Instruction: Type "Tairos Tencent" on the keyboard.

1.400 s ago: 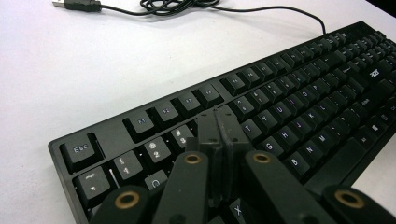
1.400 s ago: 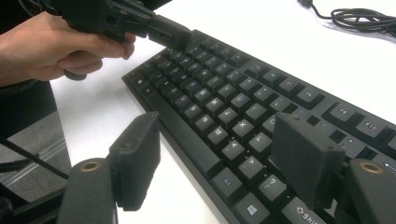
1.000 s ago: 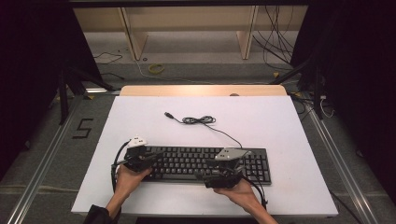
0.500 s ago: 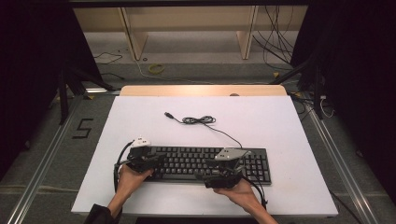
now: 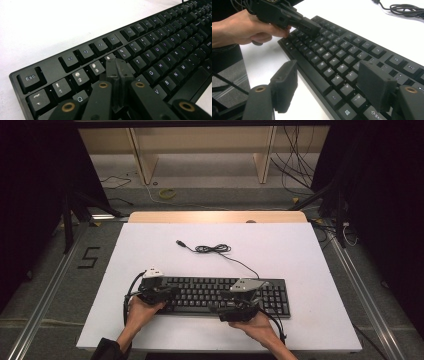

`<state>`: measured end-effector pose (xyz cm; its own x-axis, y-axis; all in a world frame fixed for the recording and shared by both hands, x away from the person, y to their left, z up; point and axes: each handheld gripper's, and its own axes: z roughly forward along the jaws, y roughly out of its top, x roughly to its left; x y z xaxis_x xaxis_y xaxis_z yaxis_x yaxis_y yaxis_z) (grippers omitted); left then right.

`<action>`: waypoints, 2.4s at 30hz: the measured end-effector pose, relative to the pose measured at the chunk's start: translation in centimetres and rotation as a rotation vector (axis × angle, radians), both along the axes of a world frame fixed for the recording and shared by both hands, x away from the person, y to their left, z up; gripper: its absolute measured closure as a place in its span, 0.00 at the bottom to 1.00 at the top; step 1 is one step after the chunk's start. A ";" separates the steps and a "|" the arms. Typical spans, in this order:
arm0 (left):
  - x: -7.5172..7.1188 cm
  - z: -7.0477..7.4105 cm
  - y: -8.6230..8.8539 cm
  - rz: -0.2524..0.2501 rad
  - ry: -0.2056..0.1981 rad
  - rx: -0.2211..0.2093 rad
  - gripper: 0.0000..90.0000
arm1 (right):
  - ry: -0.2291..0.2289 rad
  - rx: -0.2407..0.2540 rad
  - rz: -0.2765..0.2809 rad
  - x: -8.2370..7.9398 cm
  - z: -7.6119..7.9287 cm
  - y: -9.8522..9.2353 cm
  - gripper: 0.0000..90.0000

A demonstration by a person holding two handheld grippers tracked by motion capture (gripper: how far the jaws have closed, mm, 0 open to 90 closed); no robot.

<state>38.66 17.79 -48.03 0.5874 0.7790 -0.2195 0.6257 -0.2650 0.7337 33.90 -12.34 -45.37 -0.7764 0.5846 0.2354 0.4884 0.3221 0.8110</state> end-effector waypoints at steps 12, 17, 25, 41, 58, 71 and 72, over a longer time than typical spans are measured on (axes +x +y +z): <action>0.0 -0.3 -0.2 -0.006 -0.003 0.021 0.99 | 0.001 -0.001 0.000 0.0 0.0 0.0 0.37; -0.1 -0.1 -0.2 -0.004 -0.006 0.020 0.99 | -0.001 0.002 -0.003 0.0 0.0 0.0 0.37; -0.3 0.4 0.0 -0.004 -0.020 0.000 0.99 | -0.001 0.002 -0.004 0.0 0.1 0.0 0.37; -0.6 0.9 0.3 -0.009 -0.016 -0.043 0.85 | -0.003 0.002 -0.004 0.1 0.1 0.0 0.37; -1.1 1.4 0.8 -0.001 -0.016 -0.092 0.63 | 0.010 0.003 -0.005 0.6 -0.1 0.7 0.39; -1.8 1.8 1.1 0.000 -0.025 -0.118 0.49 | 0.025 -0.026 -0.010 1.3 -0.2 1.8 0.54; -1.9 1.8 1.1 -0.002 -0.026 -0.117 0.48 | 0.026 -0.027 -0.010 1.4 -0.2 1.9 0.56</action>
<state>36.76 18.88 -46.25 0.5952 0.7479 -0.2938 0.6058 -0.1774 0.7756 35.30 -10.40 -45.58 -0.7643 0.5987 0.2397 0.5126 0.3384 0.7892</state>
